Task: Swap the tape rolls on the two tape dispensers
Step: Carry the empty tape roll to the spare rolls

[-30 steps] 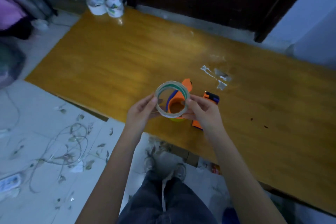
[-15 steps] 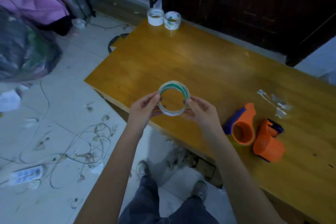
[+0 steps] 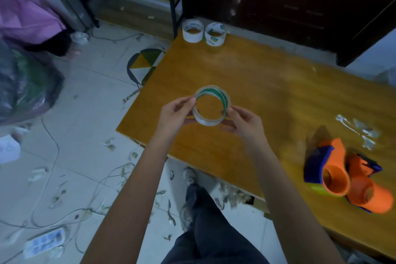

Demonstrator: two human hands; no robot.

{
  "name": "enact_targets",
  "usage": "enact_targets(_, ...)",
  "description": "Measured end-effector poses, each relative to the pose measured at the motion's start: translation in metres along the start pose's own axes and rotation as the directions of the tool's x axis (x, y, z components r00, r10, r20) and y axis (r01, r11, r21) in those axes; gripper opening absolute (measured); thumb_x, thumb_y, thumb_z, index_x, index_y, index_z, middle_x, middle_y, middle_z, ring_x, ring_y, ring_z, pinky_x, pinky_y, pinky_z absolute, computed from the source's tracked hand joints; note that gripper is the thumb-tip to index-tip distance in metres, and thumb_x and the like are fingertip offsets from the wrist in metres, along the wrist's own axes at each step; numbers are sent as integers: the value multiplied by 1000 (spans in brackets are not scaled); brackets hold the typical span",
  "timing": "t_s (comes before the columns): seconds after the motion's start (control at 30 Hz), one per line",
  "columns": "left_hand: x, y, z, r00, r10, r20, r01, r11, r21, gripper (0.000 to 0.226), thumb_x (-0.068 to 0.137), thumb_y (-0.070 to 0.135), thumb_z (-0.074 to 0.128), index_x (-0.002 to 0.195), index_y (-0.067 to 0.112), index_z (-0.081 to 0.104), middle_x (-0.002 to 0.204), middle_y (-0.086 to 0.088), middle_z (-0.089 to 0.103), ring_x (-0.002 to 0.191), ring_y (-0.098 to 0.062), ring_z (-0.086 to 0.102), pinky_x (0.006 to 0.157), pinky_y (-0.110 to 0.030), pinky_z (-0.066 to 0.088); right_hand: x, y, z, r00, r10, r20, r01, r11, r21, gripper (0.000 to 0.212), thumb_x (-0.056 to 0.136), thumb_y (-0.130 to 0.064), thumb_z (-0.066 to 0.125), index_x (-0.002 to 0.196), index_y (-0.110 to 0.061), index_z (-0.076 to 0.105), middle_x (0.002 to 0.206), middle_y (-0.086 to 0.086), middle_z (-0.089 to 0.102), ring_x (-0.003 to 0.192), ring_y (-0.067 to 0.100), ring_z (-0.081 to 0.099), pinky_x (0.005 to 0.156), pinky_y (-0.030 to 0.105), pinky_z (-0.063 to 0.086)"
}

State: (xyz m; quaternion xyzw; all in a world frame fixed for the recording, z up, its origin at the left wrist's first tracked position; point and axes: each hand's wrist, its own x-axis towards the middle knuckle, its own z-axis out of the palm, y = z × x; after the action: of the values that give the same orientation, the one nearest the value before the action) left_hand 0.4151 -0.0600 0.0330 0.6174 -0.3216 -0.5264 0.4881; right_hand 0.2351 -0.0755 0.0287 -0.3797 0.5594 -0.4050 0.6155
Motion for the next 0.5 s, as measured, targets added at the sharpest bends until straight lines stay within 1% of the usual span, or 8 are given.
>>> enact_targets(0.1, 36, 7, -8, 1000, 4, -6, -4, 1000, 5, 8, 89, 27, 62, 95, 28, 66, 94, -2, 71, 90, -17, 70, 67, -26, 59, 34, -5, 16, 1000, -9, -6, 9, 1000, -5, 3, 87, -22, 63, 88, -24, 66, 81, 0, 73, 71, 15, 73, 60, 23, 59)
enact_targets(0.2, 76, 15, -11, 1000, 1, -20, -1, 1000, 17, 17, 90, 26, 61, 106, 20, 65, 96, -4, 70, 90, -17, 69, 69, -27, 59, 71, -13, 32, 1000, -8, -13, 8, 1000, 13, 5, 86, -21, 65, 86, -26, 65, 79, -2, 73, 70, 14, 73, 59, 21, 57)
enact_targets(0.3, 112, 23, -9, 1000, -3, -9, 4, 1000, 25, 27, 91, 25, 60, 115, 13, 63, 95, -2, 69, 90, -15, 68, 68, -24, 59, 105, -23, 44, 998, 10, -58, -8, 999, 36, 11, 83, -18, 69, 85, -26, 62, 82, -1, 71, 67, 8, 72, 58, 18, 57)
enact_targets(0.4, 145, 29, -2, 999, -33, -2, 34, 999, 28, 29, 91, 25, 59, 117, 12, 62, 96, 0, 68, 93, -16, 67, 72, -28, 59, 135, -30, 51, 992, 43, -117, -41, 999, 21, 13, 82, -16, 69, 83, -25, 60, 85, -1, 69, 67, 6, 70, 59, 18, 58)
enact_targets(0.47, 161, 28, 3, 998, -67, -12, 67, 997, 30, 33, 91, 25, 60, 120, 10, 60, 97, -1, 66, 94, -18, 66, 74, -29, 58, 148, -30, 53, 989, 47, -138, -49, 999, -11, 11, 83, -18, 69, 90, -19, 61, 90, 1, 68, 73, 11, 70, 65, 22, 59)
enact_targets(0.5, 171, 28, 6, 996, -88, -11, 89, 995, 35, 36, 90, 26, 60, 122, 10, 59, 98, -1, 66, 94, -18, 65, 74, -29, 58, 157, -31, 54, 988, 49, -150, -52, 998, -19, 16, 83, -18, 68, 97, -16, 60, 93, 3, 67, 76, 14, 69, 67, 23, 58)
